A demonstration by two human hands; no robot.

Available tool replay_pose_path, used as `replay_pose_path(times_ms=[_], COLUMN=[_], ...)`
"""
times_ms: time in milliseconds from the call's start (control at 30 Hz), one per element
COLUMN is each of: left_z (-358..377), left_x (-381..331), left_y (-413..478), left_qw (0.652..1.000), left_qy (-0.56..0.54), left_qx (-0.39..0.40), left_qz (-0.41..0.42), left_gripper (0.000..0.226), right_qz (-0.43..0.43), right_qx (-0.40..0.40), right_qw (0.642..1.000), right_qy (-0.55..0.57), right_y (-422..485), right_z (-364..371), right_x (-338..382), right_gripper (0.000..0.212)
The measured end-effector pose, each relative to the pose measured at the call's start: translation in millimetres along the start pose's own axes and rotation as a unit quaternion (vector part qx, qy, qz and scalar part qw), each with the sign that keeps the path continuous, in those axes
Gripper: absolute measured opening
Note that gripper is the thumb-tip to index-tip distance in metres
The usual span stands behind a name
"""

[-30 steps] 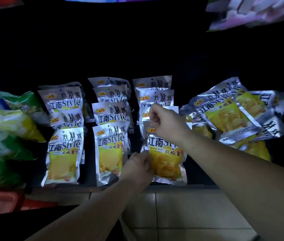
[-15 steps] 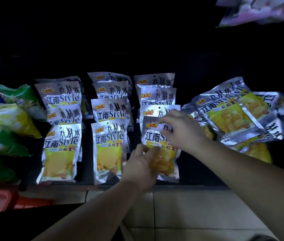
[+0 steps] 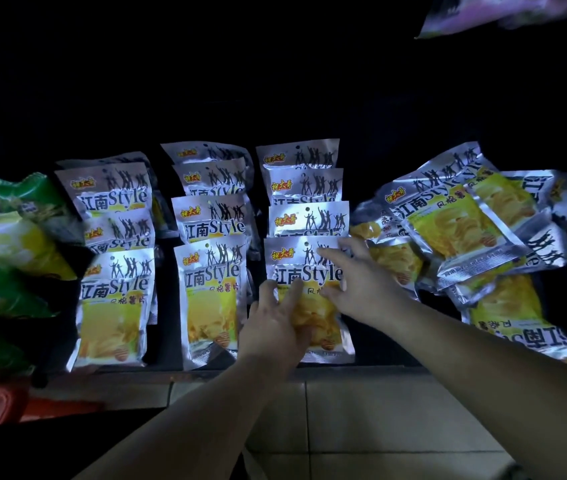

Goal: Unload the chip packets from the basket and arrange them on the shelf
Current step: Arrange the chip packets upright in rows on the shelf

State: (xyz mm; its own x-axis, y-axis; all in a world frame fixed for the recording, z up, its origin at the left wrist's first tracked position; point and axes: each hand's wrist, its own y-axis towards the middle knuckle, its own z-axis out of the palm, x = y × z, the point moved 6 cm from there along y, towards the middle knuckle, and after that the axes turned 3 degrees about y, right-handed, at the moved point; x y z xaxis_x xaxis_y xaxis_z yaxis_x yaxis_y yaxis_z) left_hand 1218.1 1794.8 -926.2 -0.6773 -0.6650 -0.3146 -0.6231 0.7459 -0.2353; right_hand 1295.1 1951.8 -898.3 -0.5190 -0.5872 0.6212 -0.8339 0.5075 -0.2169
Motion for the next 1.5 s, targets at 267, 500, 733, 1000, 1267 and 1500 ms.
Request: replay_pose_path(times_ms=[267,500,733,1000,1267,1500], left_z=[4,-23,-40,-19,17,52], left_x=[-6,-14,-81,-166,-187,-179], left_y=[0,-3,-9,31,98,149], left_qw=[0.999,1.000,0.994,0.982,0.979,0.964], left_qy=[-0.029,-0.016,-0.082,-0.146,-0.192,-0.244], left_qx=[0.019,0.005,0.034,0.104,0.058,0.088], left_qz=[0.005,-0.021,0.069,0.057,-0.025,-0.063], left_gripper=[0.085,0.079,0.068,0.072,0.076,0.081], right_qz=[-0.017,0.003,0.063,0.154,0.104,0.200], right_qx=[-0.010,0.003,0.000,-0.089,-0.197,-0.074], right_qw=[0.993,0.994,0.993,0.982,0.975,0.977], right_qy=[-0.118,-0.107,-0.101,0.064,0.031,-0.006], right_y=[-6,-22,-61,-107,-71,-34], right_z=[-3,-25,-89,-156,-163,-134], right_x=[-7,-2,-24,-99,-134,-158], right_gripper=[0.062,0.055,0.044,0.055,0.064,0.098])
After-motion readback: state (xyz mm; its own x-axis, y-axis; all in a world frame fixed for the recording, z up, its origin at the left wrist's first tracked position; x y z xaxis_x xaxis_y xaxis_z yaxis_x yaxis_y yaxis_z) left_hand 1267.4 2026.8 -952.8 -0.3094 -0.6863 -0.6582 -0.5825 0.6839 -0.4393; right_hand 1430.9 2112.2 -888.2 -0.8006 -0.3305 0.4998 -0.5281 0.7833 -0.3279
